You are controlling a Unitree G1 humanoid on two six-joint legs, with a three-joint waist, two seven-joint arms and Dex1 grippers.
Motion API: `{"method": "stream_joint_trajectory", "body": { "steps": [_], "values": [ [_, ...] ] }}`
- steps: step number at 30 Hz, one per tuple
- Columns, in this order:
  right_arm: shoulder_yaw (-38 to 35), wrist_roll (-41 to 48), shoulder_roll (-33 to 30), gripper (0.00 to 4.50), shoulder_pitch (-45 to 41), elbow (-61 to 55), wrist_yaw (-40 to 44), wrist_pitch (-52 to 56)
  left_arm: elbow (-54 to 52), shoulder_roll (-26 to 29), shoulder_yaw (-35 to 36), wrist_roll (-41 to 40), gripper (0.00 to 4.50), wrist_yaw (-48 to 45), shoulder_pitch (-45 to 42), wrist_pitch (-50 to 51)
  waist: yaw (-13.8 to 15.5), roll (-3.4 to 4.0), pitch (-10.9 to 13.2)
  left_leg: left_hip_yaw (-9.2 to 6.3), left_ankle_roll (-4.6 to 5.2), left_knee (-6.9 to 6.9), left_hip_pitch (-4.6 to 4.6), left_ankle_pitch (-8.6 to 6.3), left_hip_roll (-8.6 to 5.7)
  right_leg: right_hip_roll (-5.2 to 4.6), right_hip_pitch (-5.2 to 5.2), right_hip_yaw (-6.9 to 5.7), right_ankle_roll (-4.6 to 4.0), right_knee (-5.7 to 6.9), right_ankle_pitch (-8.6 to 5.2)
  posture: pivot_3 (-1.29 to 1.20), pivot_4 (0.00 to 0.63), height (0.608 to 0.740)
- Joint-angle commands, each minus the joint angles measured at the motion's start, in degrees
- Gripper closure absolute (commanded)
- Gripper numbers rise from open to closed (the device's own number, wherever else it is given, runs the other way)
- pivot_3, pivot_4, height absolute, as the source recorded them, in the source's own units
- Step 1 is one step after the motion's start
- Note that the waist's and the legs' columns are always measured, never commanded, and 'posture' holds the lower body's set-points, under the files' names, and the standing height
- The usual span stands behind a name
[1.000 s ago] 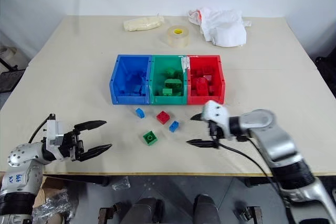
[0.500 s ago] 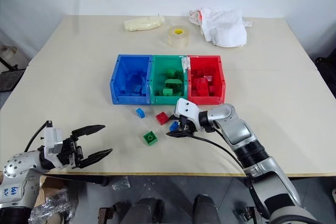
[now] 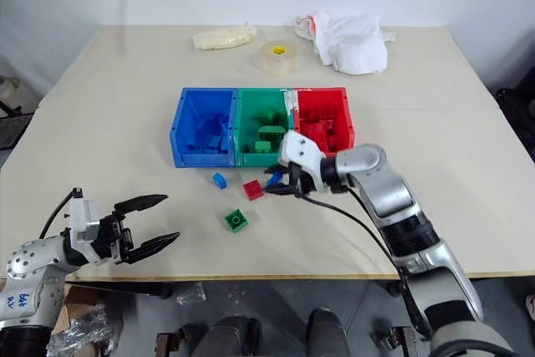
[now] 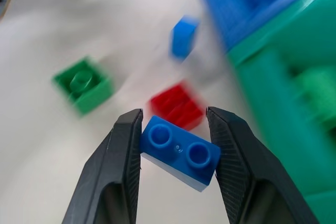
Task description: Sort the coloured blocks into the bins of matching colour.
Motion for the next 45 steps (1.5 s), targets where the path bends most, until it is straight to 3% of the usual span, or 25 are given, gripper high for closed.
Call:
{"method": "stream_joint_trajectory", "body": {
  "steps": [1, 9, 13, 17, 18, 20, 27, 33, 39, 45],
  "values": [
    [-1.21, -1.45, 6.28, 2.96, -7.13, 8.61, -4.94, -5.11, 0.99, -0.52, -0.15, -0.26, 0.00, -0.64, -1.21, -1.29, -0.45, 0.00, 0.00, 0.01, -0.02, -0.01, 0.00, 0.01, 0.02, 0.02, -0.01, 0.00, -0.01, 0.01, 0.00, 0.00, 0.150, 0.740],
    [-3.47, -6.88, 21.00, 2.96, -25.04, 41.90, -18.48, -19.66, 1.70, -1.20, -0.77, 0.07, 0.00, -0.55, -2.53, -2.20, -1.78, 0.02, 0.00, -0.17, -0.04, -0.16, 0.01, 0.02, -0.09, -0.02, -0.05, -0.12, -0.04, 0.10, -0.01, 0.00, 0.150, 0.740],
    [-6.65, -6.87, 25.25, 1.65, -30.10, 52.00, -22.87, -24.20, 1.54, -1.41, -0.65, 0.11, 0.00, -0.23, -2.23, -2.52, -2.30, 0.04, 0.02, -0.26, -0.04, -0.19, 0.01, 0.02, -0.08, -0.01, -0.04, -0.15, -0.04, 0.14, -0.01, 0.00, 0.150, 0.740],
    [-7.98, -7.13, 25.68, 0.27, -30.84, 54.06, -21.59, -28.36, 1.38, -1.43, -0.53, 0.05, 0.00, 0.03, -2.08, -2.59, -2.88, 0.05, 0.02, -0.32, -0.04, -0.21, 0.01, 0.02, -0.09, 0.00, -0.03, -0.14, -0.04, 0.16, -0.01, 0.00, 0.150, 0.740],
    [-8.25, -6.92, 25.46, 0.02, -30.52, 53.53, -20.35, -29.27, 1.38, -1.41, -0.52, 0.03, 0.00, 0.04, -2.07, -2.60, -3.03, 0.07, 0.03, -0.32, -0.04, -0.22, 0.01, 0.02, -0.09, 0.00, -0.03, -0.14, -0.04, 0.16, -0.01, 0.00, 0.150, 0.740],
    [-8.62, -6.31, 24.53, 0.02, -29.51, 51.73, -17.28, -29.97, 1.53, -1.29, -0.50, -0.05, 0.00, 0.00, -2.16, -2.55, -3.12, 0.08, 0.04, -0.32, -0.04, -0.24, 0.01, 0.02, -0.09, 0.00, -0.05, -0.13, -0.04, 0.16, -0.01, 0.00, 0.150, 0.740],
    [-8.19, -1.28, 13.96, 0.02, -15.77, 28.49, 0.61, -22.57, 3.02, -0.89, -1.09, -0.06, 0.00, -1.01, -3.50, -2.23, -2.51, 0.07, 0.03, -0.46, -0.04, -0.13, 0.00, 0.01, -0.15, -0.03, 0.06, -0.11, -0.03, 0.16, -0.01, 0.00, 0.150, 0.740],
    [-11.47, 6.96, -5.00, 0.02, 3.34, 1.70, 12.34, -9.12, 6.38, -0.05, -1.07, 0.12, 0.00, -2.79, -5.49, -2.59, -1.07, 0.08, 0.04, -0.47, -0.03, -0.05, -0.08, 0.01, -0.22, -0.08, 0.05, -0.10, -0.03, 0.08, -0.01, 0.00, 0.150, 0.740],
    [-20.22, 11.82, -23.15, 0.02, 20.18, -9.32, 15.68, -1.25, 8.82, 0.76, -0.53, 0.20, 0.00, -4.50, -6.21, -3.03, 0.45, 0.07, 0.05, -0.23, 0.00, -0.01, -0.08, 0.00, -0.16, -0.08, 0.08, -0.06, -0.03, -0.02, -0.01, 0.00, 0.150, 0.740],
    [-23.63, 12.64, -28.92, 0.02, 26.91, -11.44, 14.25, -0.41, 9.57, 1.27, -0.36, 0.09, 0.00, -5.22, -6.29, -3.09, 0.30, 0.07, 0.05, 0.06, 0.01, 0.04, 0.00, -0.01, -0.04, -0.06, 0.09, 0.05, -0.02, -0.05, -0.01, 0.00, 0.150, 0.740]
  ]
}}
